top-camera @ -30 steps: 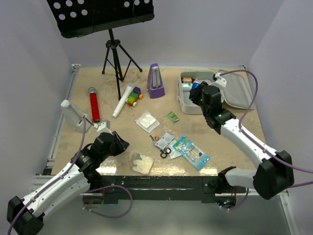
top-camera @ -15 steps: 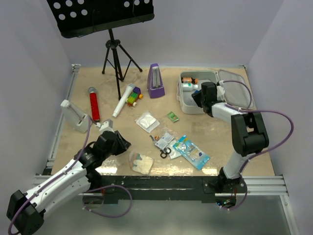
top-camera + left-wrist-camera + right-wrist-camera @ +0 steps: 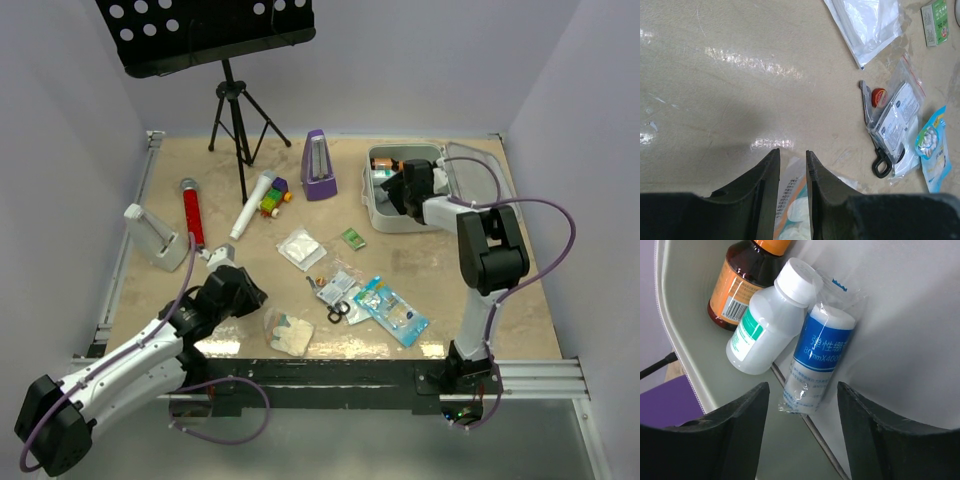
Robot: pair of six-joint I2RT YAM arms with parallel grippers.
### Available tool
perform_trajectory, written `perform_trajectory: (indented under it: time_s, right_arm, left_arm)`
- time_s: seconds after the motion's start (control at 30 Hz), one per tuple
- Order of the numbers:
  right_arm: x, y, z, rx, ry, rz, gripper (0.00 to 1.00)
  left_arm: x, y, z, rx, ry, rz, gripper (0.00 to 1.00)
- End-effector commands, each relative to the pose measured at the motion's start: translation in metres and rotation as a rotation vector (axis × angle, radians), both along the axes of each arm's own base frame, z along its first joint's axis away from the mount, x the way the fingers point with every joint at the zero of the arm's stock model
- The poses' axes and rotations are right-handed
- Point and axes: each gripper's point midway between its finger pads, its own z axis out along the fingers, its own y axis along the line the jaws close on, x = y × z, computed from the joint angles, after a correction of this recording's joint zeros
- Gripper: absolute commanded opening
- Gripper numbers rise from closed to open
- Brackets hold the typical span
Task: Organize the medicine kit
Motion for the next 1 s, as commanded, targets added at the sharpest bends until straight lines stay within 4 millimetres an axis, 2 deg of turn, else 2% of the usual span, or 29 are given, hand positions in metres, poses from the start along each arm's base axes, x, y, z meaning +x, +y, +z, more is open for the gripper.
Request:
perform_trajectory:
  time_s: [0.0, 0.13, 0.27, 0.4, 0.5, 0.63, 0.83, 0.97]
  right_arm:
    - [0.002, -0.001, 0.034, -0.036, -0.063, 0.043, 0.62]
    - [0.0, -0.012, 0.049, -0.176, -0.084, 0.101, 0.6]
    - [-0.003, -0.033, 0.047, -0.38, -0.029, 0.148, 0.51]
    - [-0.006, -0.054, 0.048, -0.509, -0.005, 0.121, 0.28]
    - [-0.007, -0.057, 0.044, -0.534, 0.006, 0.125, 0.1]
    - [-0.005, -0.046, 0.03, -0.536, 0.028, 0.178, 0.0]
    - [0.003, -0.013, 0.008, -0.539, 0.048, 0.265, 0.0]
    - [0.012, -0.001, 0.006, -0.513, 0.041, 0.275, 0.0]
  left_arm:
    - [0.005, -0.004, 0.0, -0.019, -0.025, -0.004, 0.31]
    - [0.004, -0.005, -0.001, -0.03, -0.02, -0.008, 0.31]
    - [0.004, -0.008, -0.002, -0.043, -0.021, -0.013, 0.31]
    - [0.004, -0.011, -0.003, -0.05, -0.019, -0.021, 0.31]
    - [0.004, -0.013, -0.002, -0.051, -0.014, -0.028, 0.3]
    - [0.005, -0.01, -0.002, -0.042, -0.018, -0.024, 0.3]
    - [0.005, -0.009, -0.001, -0.036, -0.025, -0.022, 0.3]
    - [0.006, -0.009, -0.001, -0.028, -0.023, -0.021, 0.3]
